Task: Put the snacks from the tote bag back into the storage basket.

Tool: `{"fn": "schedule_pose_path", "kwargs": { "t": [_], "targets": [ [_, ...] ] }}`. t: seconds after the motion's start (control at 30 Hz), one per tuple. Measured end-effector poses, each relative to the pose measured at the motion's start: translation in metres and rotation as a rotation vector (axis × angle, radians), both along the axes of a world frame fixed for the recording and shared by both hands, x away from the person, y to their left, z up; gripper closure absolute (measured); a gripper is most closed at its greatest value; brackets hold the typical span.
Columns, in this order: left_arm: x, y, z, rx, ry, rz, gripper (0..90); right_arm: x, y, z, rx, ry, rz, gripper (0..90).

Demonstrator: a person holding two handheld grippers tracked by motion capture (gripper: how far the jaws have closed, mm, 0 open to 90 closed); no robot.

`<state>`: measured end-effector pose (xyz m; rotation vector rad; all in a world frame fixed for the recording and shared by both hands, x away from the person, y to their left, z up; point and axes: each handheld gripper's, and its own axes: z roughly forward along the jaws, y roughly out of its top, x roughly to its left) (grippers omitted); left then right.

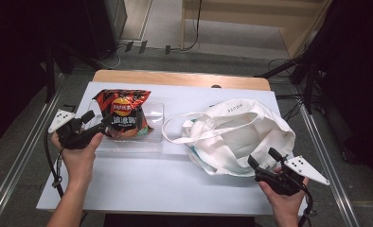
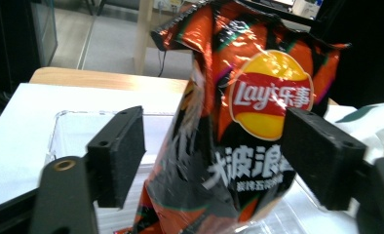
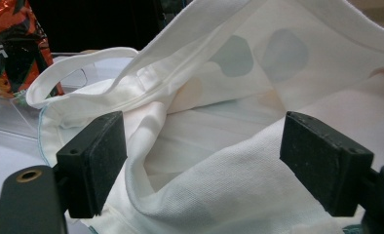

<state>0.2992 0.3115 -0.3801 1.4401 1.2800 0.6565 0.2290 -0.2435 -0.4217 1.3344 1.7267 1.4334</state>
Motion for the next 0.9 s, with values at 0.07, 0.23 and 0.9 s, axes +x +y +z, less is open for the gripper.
{"fn": "schedule_pose_path", "kwargs": {
  "t": [0.07, 0.23, 0.9],
  "targets": [
    [-0.004, -0.003, -0.001, 0.007, -0.001, -0.01, 20.5, 0.0, 0.0, 0.0, 0.0, 0.003, -0.002, 17.2],
    [-0.016, -0.008, -0.001, 0.015, -0.019, -0.043, 14.9, 0.0, 0.0, 0.0, -0.005, 0.0, -0.004, 16.3],
    [-0.06, -0.023, -0.029, 0.055, -0.002, -0.155, 3.5, 0.002, -0.002, -0.002, -0.012, 0.01, -0.003, 12.5]
  ]
}}
